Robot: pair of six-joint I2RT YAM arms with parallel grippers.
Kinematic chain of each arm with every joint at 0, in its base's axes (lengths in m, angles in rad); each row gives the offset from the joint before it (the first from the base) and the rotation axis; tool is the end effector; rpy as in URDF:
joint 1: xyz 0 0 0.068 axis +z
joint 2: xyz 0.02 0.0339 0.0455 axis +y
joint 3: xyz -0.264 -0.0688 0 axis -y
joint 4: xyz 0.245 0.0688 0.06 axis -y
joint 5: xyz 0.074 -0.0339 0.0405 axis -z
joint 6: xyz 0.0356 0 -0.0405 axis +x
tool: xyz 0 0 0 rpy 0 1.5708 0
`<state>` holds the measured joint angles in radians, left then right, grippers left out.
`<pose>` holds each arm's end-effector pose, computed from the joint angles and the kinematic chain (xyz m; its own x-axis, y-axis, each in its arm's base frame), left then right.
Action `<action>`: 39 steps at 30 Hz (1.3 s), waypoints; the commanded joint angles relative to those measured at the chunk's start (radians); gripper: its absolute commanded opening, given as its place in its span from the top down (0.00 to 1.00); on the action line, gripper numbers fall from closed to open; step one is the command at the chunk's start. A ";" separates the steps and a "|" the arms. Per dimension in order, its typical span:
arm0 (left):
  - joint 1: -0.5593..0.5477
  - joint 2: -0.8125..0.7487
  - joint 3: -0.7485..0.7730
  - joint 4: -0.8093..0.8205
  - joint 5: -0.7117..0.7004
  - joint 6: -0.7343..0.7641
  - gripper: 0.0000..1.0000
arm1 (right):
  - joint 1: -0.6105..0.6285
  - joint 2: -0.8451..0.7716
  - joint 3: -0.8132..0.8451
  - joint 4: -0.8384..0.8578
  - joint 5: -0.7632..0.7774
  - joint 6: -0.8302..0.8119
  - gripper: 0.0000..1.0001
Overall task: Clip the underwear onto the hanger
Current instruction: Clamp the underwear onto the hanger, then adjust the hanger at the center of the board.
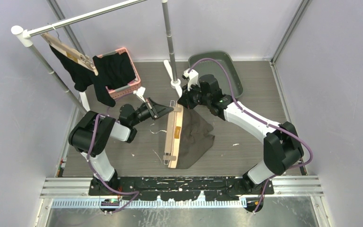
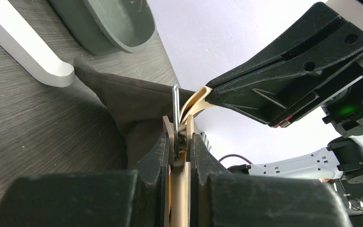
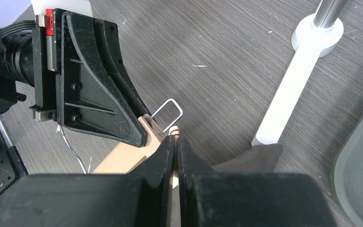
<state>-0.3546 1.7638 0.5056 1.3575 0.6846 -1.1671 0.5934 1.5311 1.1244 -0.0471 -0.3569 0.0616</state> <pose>0.2774 -0.1267 0.1680 -0.7535 -0.4807 -0.4485 0.4230 0.1679 -0.8905 0.2872 0.2087 0.2884 -0.4110 -0.2077 -0.8877 -0.7604 0.6152 0.2082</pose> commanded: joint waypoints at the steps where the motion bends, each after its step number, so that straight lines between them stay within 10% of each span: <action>1: -0.009 0.007 0.032 0.072 0.004 -0.003 0.88 | -0.007 -0.007 0.050 0.047 -0.013 -0.007 0.94; 6: -0.009 0.018 0.044 0.072 0.016 -0.008 0.69 | -0.006 -0.002 0.041 0.053 -0.009 -0.006 0.94; 16: -0.018 0.046 0.063 0.072 0.027 -0.014 0.64 | -0.006 0.013 0.034 0.061 -0.002 -0.005 0.92; 24: -0.021 0.072 0.059 0.072 0.009 -0.016 0.64 | -0.006 -0.003 0.033 0.062 0.079 0.034 0.39; 39: -0.023 0.121 0.082 0.072 -0.014 -0.023 0.64 | 0.239 -0.213 -0.237 0.094 0.537 0.286 0.00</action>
<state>-0.3725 1.8816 0.5560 1.3643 0.6777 -1.1900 0.7731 1.4143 0.9932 -0.0521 0.0551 0.2184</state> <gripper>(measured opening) 0.365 0.997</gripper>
